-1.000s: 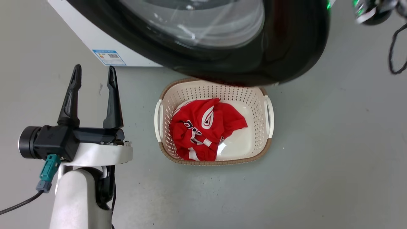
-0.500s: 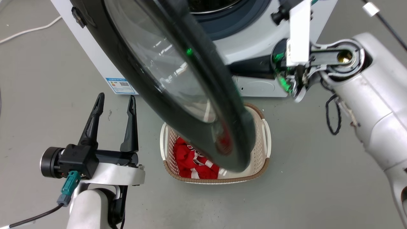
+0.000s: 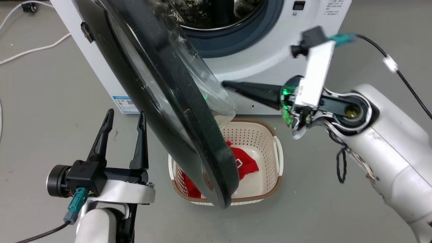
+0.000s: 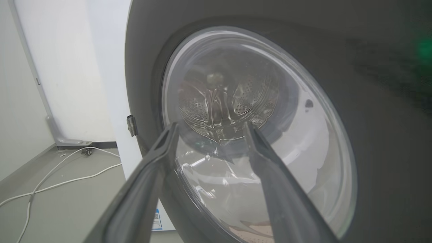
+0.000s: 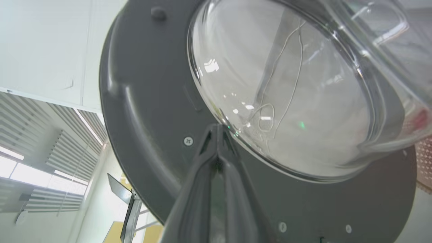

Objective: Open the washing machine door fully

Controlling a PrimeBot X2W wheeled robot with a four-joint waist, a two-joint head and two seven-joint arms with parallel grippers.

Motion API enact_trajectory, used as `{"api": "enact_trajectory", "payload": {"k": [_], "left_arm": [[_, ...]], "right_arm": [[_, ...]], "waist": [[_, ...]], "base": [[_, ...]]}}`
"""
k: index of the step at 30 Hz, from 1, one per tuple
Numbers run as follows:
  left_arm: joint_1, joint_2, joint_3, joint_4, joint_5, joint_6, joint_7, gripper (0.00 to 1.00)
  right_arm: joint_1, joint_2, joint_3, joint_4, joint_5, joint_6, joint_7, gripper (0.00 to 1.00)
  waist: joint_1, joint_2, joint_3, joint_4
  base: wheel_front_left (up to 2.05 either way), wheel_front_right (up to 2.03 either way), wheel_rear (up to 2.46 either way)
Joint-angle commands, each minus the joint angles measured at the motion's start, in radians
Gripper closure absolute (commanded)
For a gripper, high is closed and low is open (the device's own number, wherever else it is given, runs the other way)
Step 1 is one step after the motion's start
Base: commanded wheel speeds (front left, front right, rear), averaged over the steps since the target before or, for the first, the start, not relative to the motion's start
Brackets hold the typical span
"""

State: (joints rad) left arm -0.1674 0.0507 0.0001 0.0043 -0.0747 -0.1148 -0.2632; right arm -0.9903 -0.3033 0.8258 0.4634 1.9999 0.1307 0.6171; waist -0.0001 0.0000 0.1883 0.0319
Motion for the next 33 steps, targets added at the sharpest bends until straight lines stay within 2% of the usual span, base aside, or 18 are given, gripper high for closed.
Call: {"api": "enact_trajectory", "payload": {"k": [1, 10, 11, 12, 13, 14, 15, 16, 19, 23, 26, 28, 33], "left_arm": [[0.016, 0.000, 0.000, 0.004, 0.000, 0.002, -0.002, 0.00], [0.049, 0.000, 0.031, 0.007, 0.005, 0.006, -0.002, 0.00], [0.049, 0.000, 0.031, 0.007, 0.005, 0.006, -0.002, 0.00], [0.062, 0.000, 0.035, 0.006, 0.008, 0.006, -0.002, 0.00], [0.062, 0.000, 0.035, 0.006, 0.008, 0.006, -0.002, 0.00], [0.066, 0.000, 0.037, 0.007, 0.008, 0.006, -0.002, 0.00], [0.069, 0.000, 0.040, 0.007, 0.007, 0.006, -0.002, 0.00], [0.072, 0.000, 0.042, 0.007, 0.004, 0.007, -0.002, 0.00], [0.084, 0.000, 0.048, 0.007, 0.002, 0.008, -0.002, 0.00], [0.097, 0.000, 0.051, 0.011, 0.003, 0.008, -0.002, 0.00], [0.108, 0.000, 0.051, 0.010, 0.002, 0.009, -0.002, 0.00], [0.114, 0.000, 0.051, 0.009, 0.001, 0.010, -0.002, 0.00], [0.118, 0.000, 0.045, 0.012, 0.002, 0.008, -0.002, 0.00]], "right_arm": [[0.052, -0.021, -0.031, -0.015, -0.012, 0.000, -0.092, 1.00], [0.339, -0.100, -0.194, -0.155, -0.006, 0.000, -0.422, 1.00], [0.339, -0.100, -0.194, -0.155, -0.006, 0.000, -0.422, 1.00], [0.412, -0.119, -0.214, -0.185, -0.031, 0.000, -0.493, 1.00], [0.412, -0.119, -0.214, -0.185, -0.031, 0.000, -0.493, 1.00], [0.446, -0.122, -0.225, -0.201, -0.036, 0.000, -0.525, 0.70], [0.478, -0.126, -0.232, -0.216, -0.050, 0.000, -0.553, 0.05], [0.510, -0.130, -0.240, -0.232, -0.064, 0.000, -0.584, 0.00], [0.597, -0.132, -0.262, -0.271, -0.107, 0.000, -0.680, 0.00], [0.689, -0.122, -0.264, -0.276, -0.226, 0.000, -0.840, 0.00], [0.731, -0.097, -0.303, -0.245, -0.336, 0.000, -0.879, 0.00], [0.755, -0.062, -0.404, -0.208, -0.459, 0.000, -0.882, 0.00], [0.818, 0.095, -0.679, -0.218, -0.894, 0.000, -0.882, 0.00]], "waist": [[0.0001, 0.0000, -0.017, -0.007], [0.0001, 0.0000, -0.067, -0.035], [0.0001, 0.0000, -0.067, -0.035], [0.0001, 0.0000, -0.078, -0.040], [0.0001, 0.0000, -0.078, -0.040], [0.0001, 0.0000, -0.082, -0.041], [0.0001, 0.0000, -0.087, -0.043], [0.0001, 0.0000, -0.091, -0.043], [0.0001, 0.0000, -0.101, -0.043], [0.0001, 0.0000, -0.120, -0.043], [0.0001, 0.0000, -0.126, -0.043], [0.0001, 0.0000, -0.130, -0.045], [0.0001, 0.0000, -0.135, -0.041]], "base": [[0.00, 0.00, 0.00], [0.00, 0.00, 0.00], [0.00, 0.00, 0.00], [0.00, 0.00, 0.00], [0.00, 0.00, 0.00], [0.00, 0.00, 0.00], [0.00, 0.00, 0.00], [0.00, 0.00, 0.00], [0.00, 0.00, 0.00], [0.00, 0.00, 0.00], [0.00, 0.00, 0.00], [0.00, 0.00, 0.00], [0.00, 0.00, 0.00]]}}
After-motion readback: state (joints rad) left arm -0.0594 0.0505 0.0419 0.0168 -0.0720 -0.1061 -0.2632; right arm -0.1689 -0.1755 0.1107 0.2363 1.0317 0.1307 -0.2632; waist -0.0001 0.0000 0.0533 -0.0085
